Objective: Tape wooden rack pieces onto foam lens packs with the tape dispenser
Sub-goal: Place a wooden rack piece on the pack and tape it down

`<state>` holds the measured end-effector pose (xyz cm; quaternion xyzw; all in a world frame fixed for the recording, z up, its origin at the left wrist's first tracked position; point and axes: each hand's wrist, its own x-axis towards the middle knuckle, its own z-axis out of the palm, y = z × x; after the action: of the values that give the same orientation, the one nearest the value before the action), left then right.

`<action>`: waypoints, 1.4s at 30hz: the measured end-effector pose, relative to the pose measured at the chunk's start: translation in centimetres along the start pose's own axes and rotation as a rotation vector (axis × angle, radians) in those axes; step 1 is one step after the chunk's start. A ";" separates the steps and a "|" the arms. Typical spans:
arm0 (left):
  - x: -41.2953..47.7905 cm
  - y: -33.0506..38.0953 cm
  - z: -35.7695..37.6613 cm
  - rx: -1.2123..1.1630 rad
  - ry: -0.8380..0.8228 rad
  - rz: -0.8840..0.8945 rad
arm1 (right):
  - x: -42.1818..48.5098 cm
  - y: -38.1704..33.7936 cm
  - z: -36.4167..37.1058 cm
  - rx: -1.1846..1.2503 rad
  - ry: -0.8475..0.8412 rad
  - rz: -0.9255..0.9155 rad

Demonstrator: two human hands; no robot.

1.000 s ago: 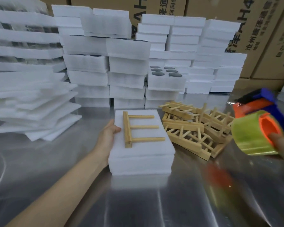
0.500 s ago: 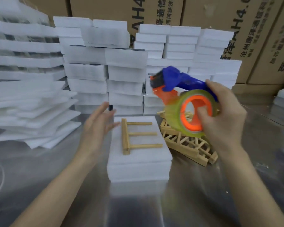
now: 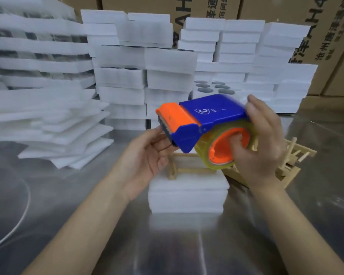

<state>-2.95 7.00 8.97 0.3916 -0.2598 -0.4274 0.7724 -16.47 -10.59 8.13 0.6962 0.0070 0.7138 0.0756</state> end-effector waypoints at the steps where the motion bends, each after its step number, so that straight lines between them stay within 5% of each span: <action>1: 0.0 -0.1 0.0 0.019 -0.002 0.013 | 0.0 0.0 -0.1 0.058 0.012 0.096; 8: -0.8 0.0 1.0 0.125 -0.086 0.138 | 0.5 -1.6 0.0 0.503 0.010 0.777; 14: -1.7 0.4 1.5 0.140 -0.124 0.065 | 0.5 -1.0 0.5 0.840 0.054 1.326; 19: -1.4 -0.4 1.5 0.310 -0.064 0.149 | 0.4 -1.1 0.5 0.845 0.020 1.377; 31: -1.2 -1.4 2.1 0.143 -0.105 0.199 | 0.1 -1.3 0.6 0.887 0.042 1.577; 42: -1.6 -3.2 2.9 0.193 -0.093 0.081 | -0.8 -1.4 1.0 0.799 0.208 1.543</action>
<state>-7.39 6.23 7.82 0.4330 -0.3510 -0.3867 0.7347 -15.33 -9.35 7.22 0.4126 -0.2095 0.5698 -0.6791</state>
